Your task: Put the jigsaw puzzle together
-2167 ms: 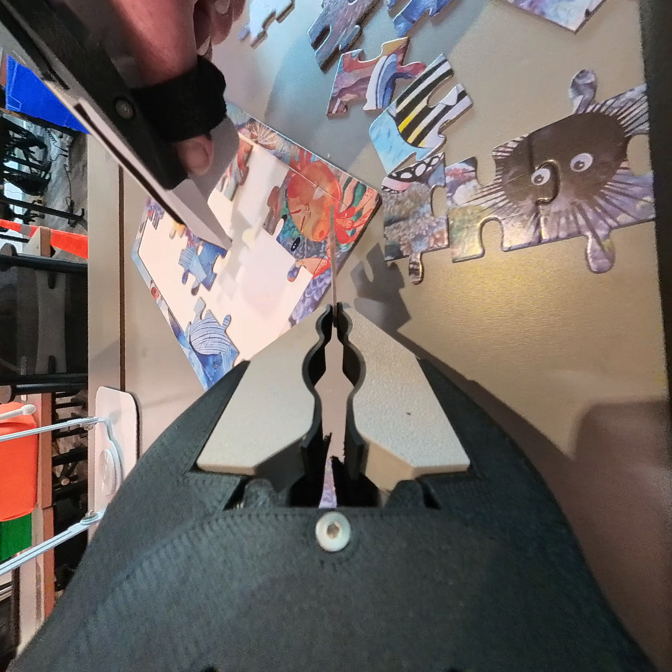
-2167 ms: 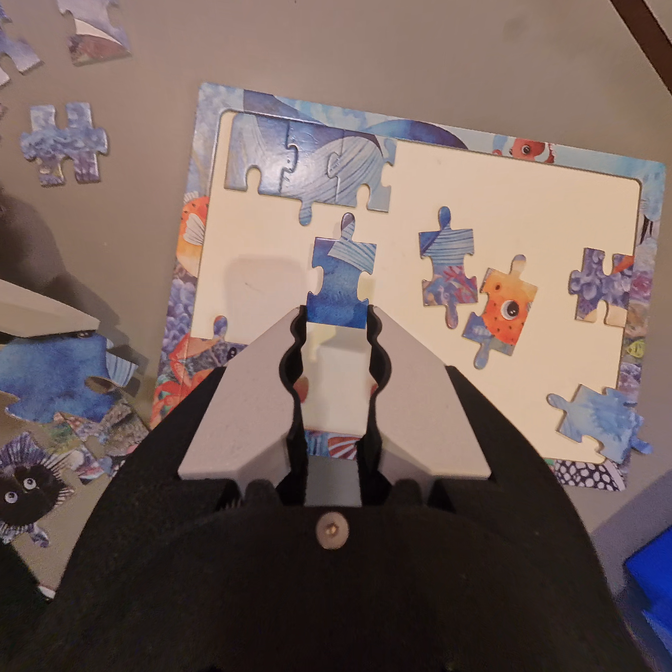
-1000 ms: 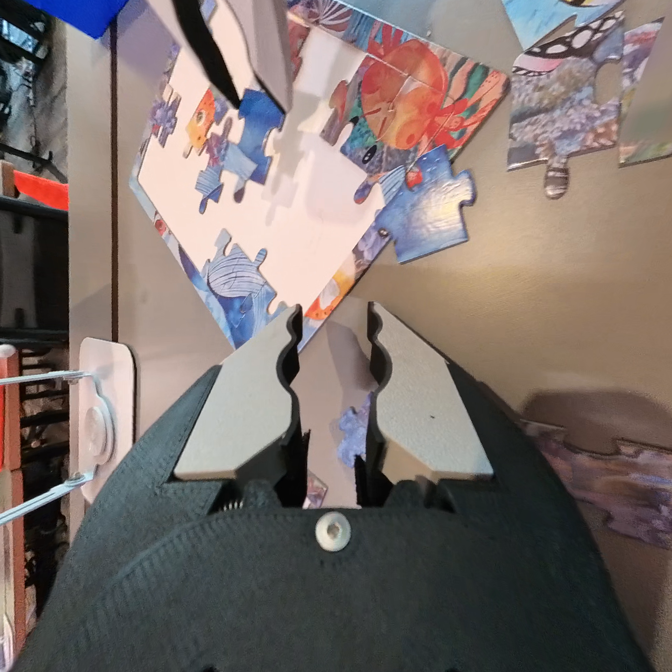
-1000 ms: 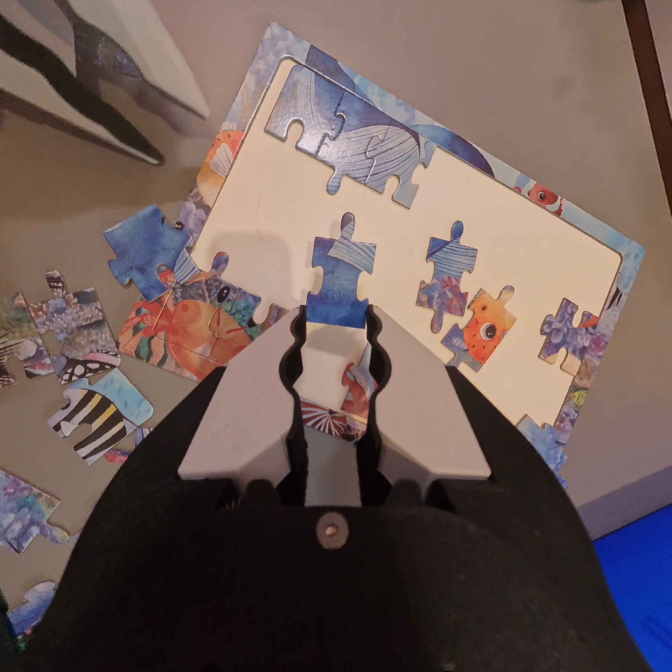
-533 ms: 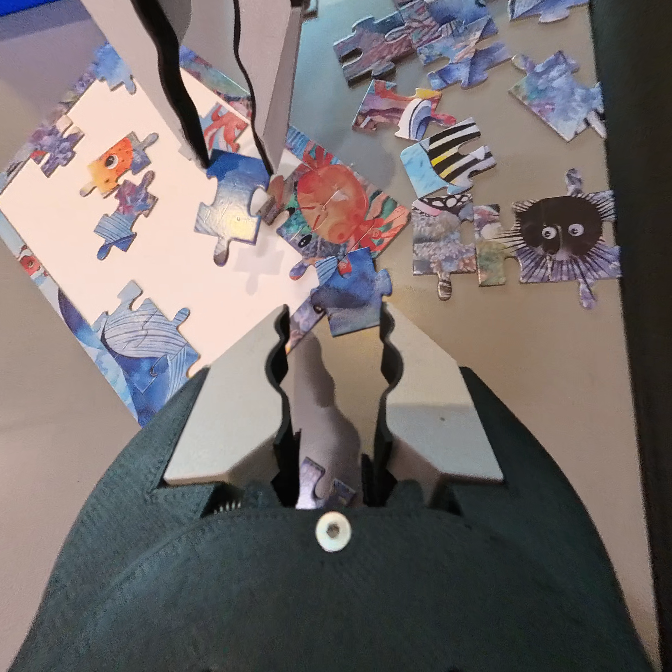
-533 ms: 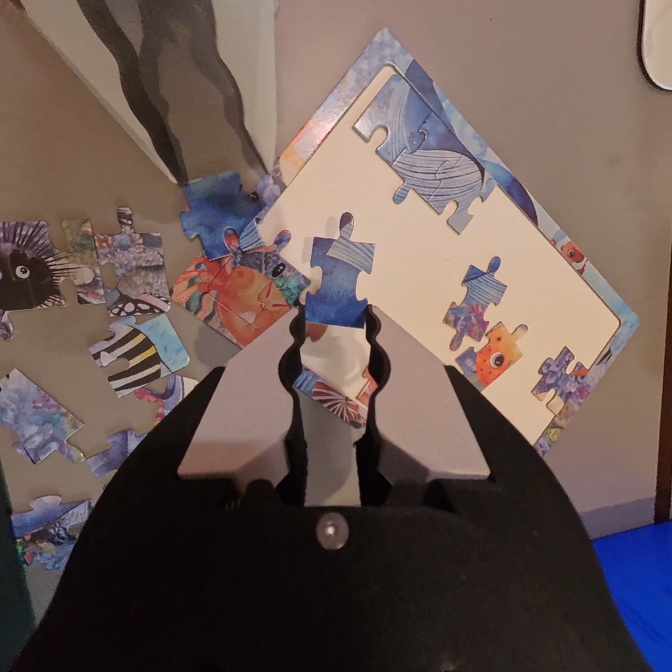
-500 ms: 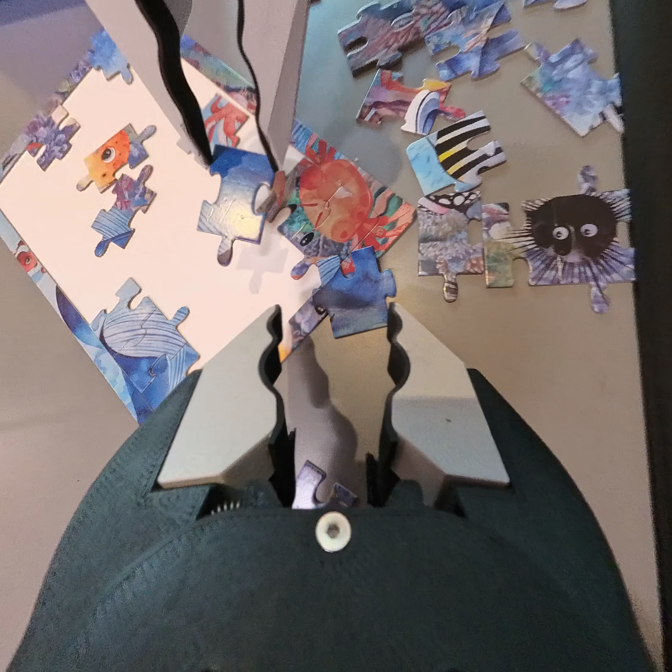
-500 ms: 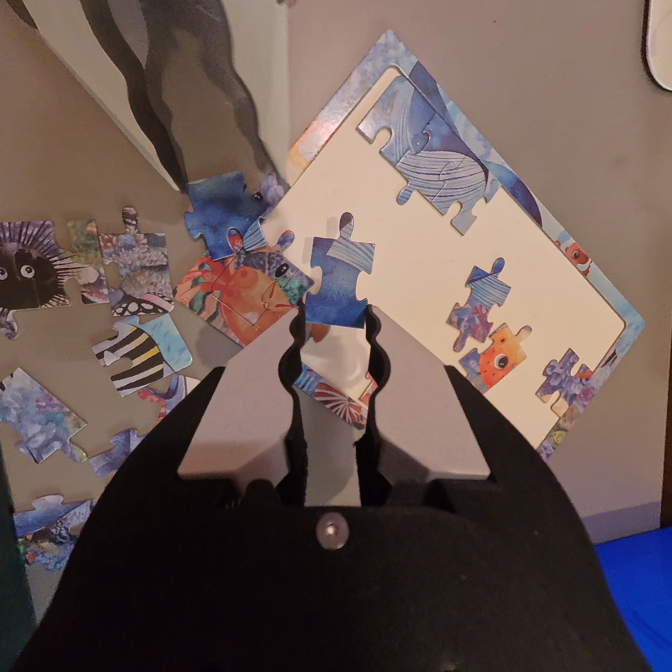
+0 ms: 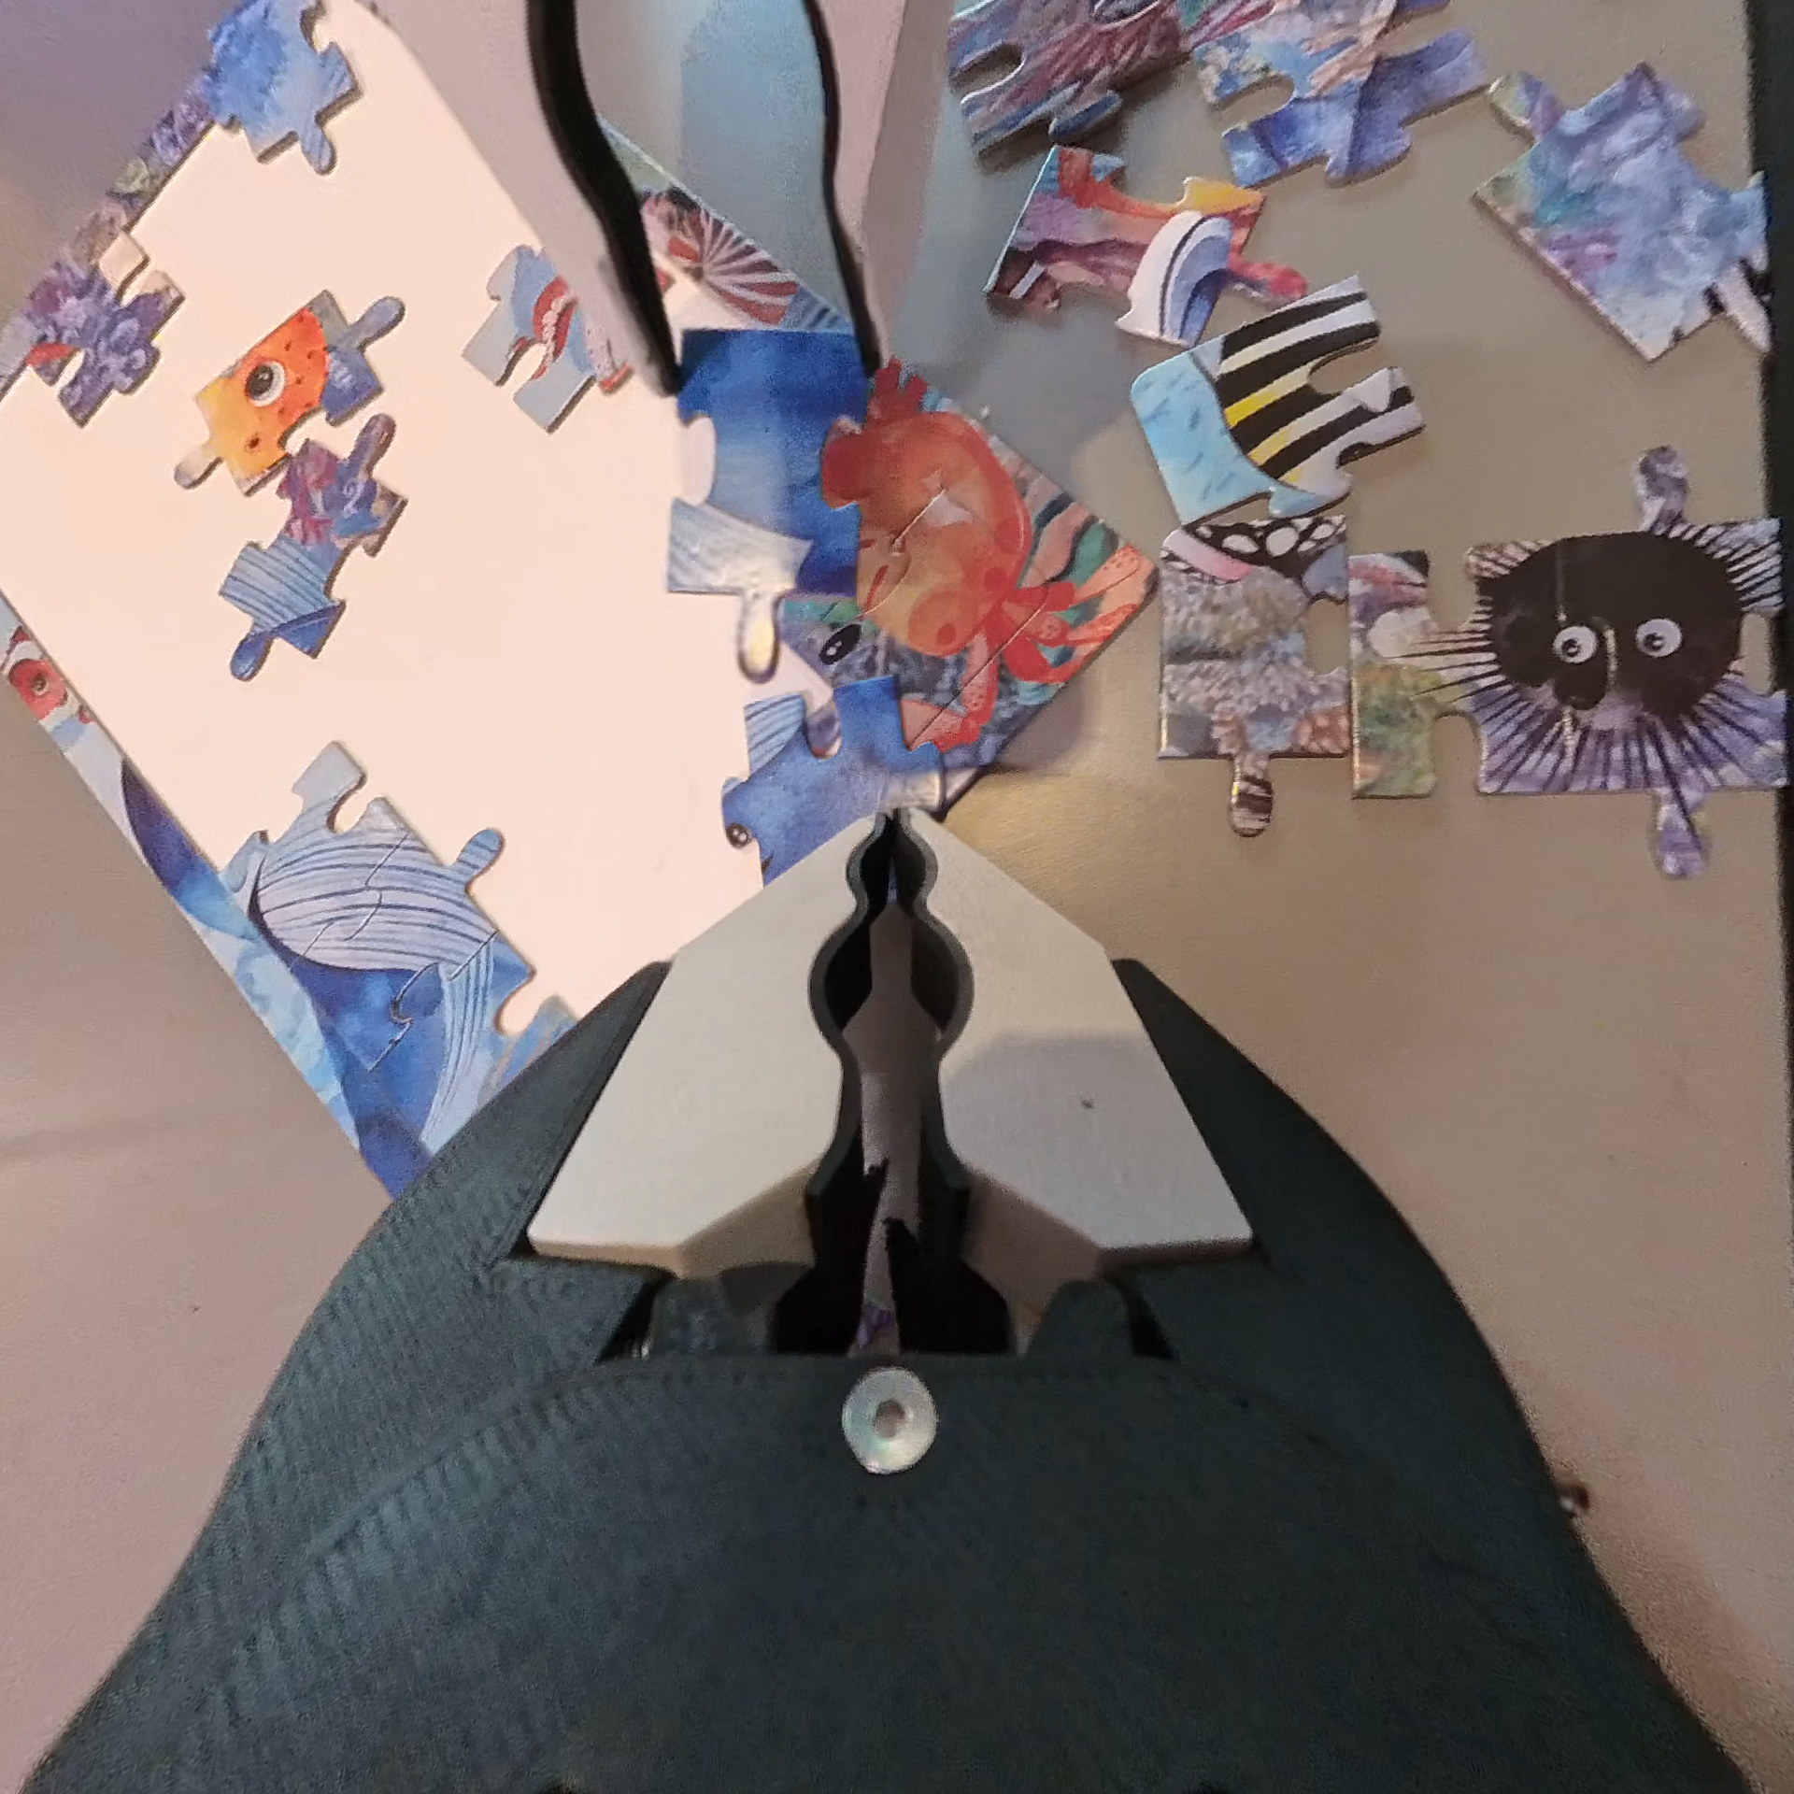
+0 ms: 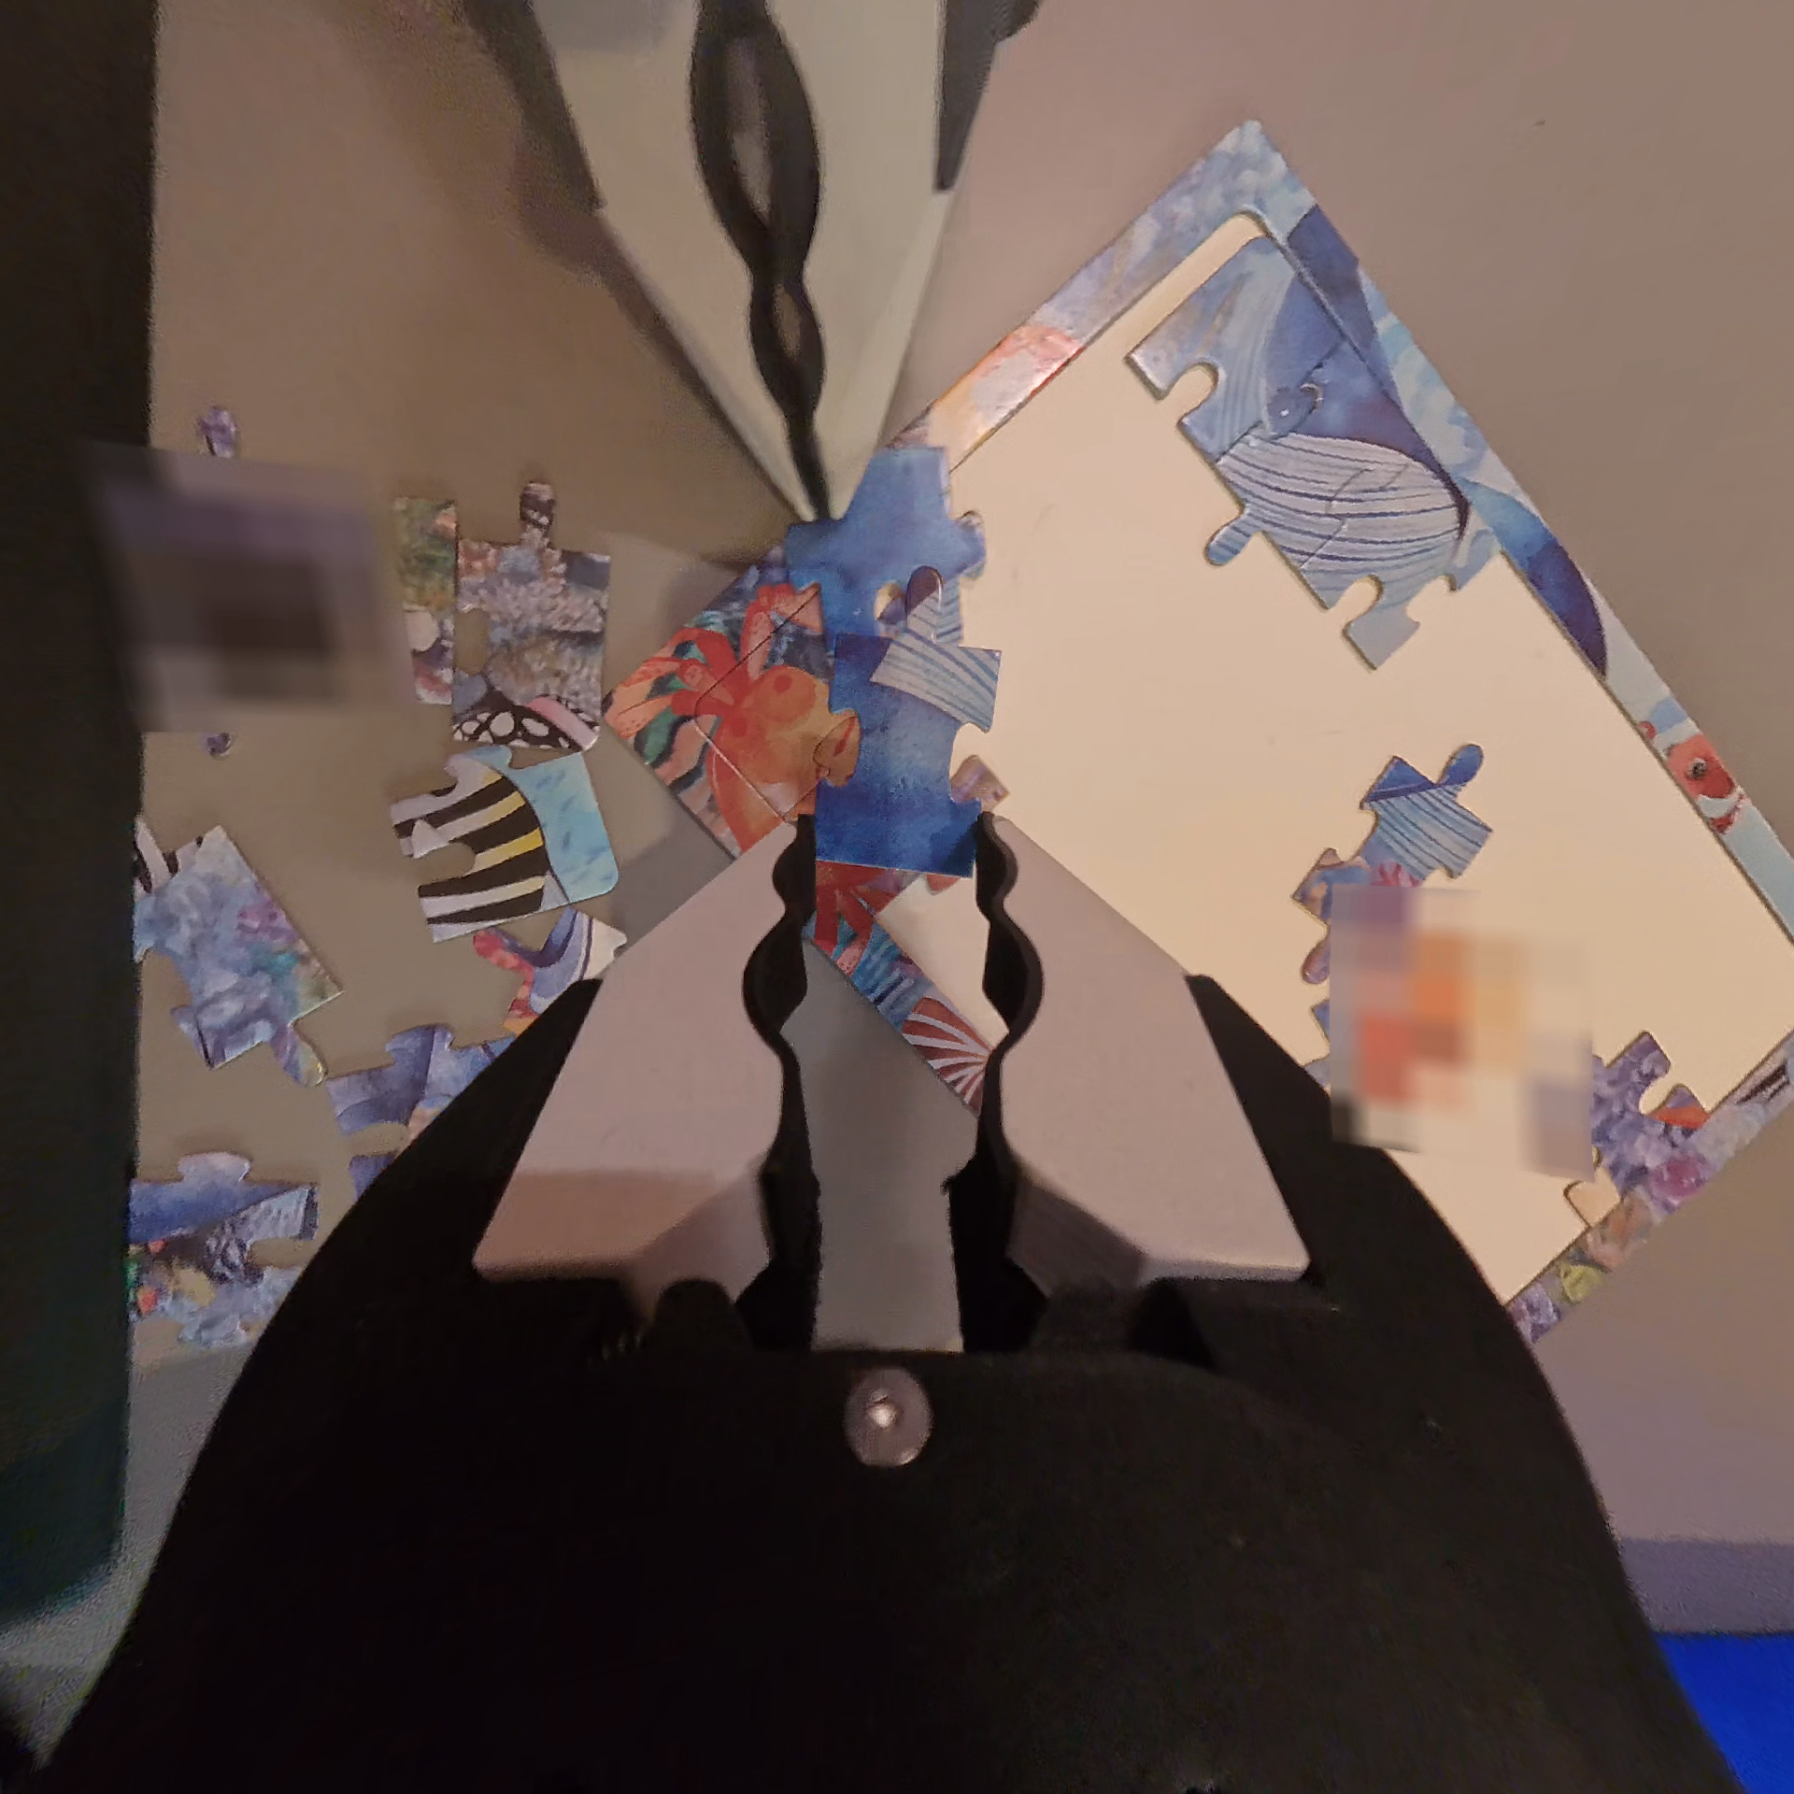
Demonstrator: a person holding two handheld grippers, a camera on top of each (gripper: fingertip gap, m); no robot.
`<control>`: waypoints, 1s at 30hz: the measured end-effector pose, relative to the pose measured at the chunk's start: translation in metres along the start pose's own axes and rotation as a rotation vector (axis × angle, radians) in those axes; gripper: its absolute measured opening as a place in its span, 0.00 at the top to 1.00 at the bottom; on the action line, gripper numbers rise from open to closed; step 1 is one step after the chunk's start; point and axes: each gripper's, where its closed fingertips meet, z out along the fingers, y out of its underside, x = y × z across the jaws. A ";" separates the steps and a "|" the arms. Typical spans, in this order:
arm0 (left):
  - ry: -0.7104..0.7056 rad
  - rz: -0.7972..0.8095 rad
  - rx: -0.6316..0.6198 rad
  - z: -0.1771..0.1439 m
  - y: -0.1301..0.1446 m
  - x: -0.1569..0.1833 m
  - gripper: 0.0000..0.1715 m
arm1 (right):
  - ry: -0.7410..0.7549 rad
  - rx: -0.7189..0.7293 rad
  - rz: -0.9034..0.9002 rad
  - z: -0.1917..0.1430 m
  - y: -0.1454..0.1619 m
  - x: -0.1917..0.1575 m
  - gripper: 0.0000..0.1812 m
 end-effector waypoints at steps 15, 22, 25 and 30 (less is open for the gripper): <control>-0.058 -0.039 -0.047 0.006 0.008 -0.039 1.00 | -0.123 -0.176 -0.069 0.030 0.018 0.023 0.83; -0.092 -0.070 -0.032 0.009 0.006 -0.044 1.00 | -0.165 -0.172 -0.026 0.032 0.013 0.020 0.83; -0.103 -0.074 -0.034 0.008 0.006 -0.045 1.00 | -0.176 -0.188 -0.009 0.032 0.014 0.018 0.83; -0.081 -0.051 0.004 0.005 0.001 -0.040 1.00 | -0.182 -0.217 -0.010 0.033 0.013 0.016 0.83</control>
